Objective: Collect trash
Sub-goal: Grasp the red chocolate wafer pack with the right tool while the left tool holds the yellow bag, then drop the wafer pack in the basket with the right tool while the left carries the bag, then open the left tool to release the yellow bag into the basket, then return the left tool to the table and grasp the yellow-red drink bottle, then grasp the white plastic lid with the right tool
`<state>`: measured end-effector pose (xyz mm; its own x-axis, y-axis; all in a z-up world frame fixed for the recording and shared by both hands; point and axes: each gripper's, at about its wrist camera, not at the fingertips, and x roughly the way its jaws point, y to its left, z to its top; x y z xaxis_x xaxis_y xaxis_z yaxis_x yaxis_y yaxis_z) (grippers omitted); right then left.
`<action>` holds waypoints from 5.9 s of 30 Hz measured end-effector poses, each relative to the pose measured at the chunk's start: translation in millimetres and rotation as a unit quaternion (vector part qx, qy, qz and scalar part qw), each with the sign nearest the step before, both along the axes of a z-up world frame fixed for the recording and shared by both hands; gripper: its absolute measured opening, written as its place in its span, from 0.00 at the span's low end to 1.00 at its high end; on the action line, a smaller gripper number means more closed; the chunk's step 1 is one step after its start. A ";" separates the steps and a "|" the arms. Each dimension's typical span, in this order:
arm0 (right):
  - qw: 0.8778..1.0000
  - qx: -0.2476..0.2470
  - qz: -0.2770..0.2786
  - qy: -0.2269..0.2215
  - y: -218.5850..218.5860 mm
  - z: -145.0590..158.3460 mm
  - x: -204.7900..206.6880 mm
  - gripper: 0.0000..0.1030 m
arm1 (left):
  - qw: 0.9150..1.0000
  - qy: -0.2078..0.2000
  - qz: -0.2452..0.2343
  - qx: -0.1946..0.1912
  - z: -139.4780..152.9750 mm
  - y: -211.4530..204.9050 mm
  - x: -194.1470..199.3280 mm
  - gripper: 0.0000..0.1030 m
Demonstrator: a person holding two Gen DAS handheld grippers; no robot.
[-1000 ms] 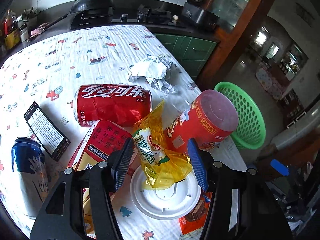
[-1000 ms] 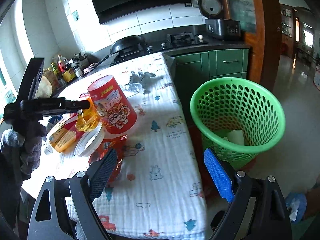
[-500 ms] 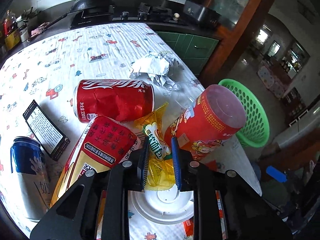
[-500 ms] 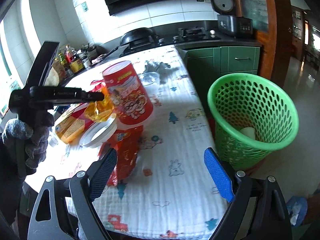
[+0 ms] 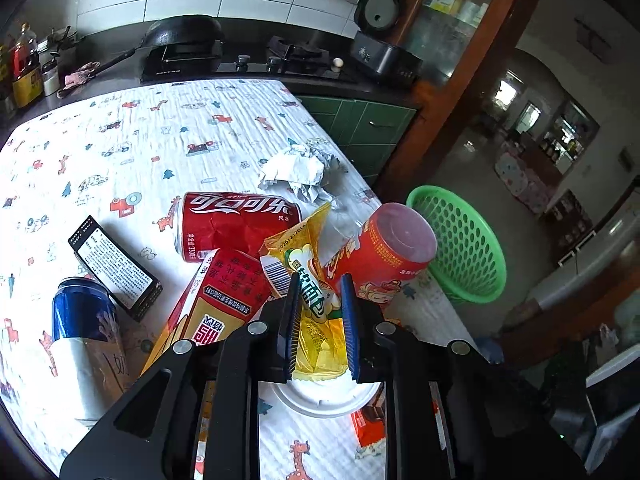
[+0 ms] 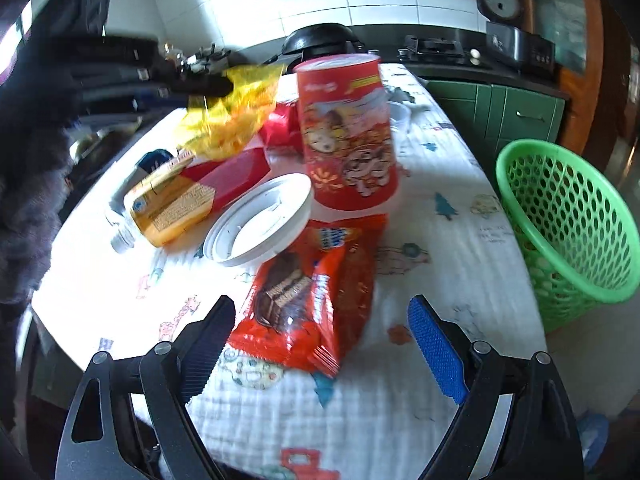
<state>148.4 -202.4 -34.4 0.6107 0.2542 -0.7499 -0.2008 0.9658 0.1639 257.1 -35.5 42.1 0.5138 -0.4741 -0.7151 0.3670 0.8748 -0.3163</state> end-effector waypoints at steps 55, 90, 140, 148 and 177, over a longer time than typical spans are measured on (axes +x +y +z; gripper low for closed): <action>0.975 0.038 -0.218 0.000 -249.2 7.4 27.9 0.49 | 0.990 -0.035 -0.137 -0.005 53.6 -165.7 5.0 0.18; 0.968 0.033 -0.243 -0.051 -296.8 4.3 -6.9 0.83 | 0.984 0.036 -0.169 0.053 -23.3 -298.3 54.8 0.39; 0.997 0.036 -0.052 -0.048 -70.2 31.8 3.0 0.89 | 0.993 0.005 0.011 0.116 -34.3 28.2 8.5 0.74; 0.999 0.026 -0.012 -0.031 -33.6 19.8 7.5 0.90 | 0.991 0.022 -0.005 0.129 -48.6 31.3 13.9 0.77; 0.998 -0.013 0.056 0.007 41.7 -10.2 40.8 0.90 | 0.992 0.043 -0.027 0.114 -65.4 30.1 27.0 0.71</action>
<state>189.2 -160.8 -44.7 0.5690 0.3011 -0.7652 -0.3058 0.9413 0.1430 284.1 -5.4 -23.3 0.4243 -0.3196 -0.8473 0.3953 0.9072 -0.1442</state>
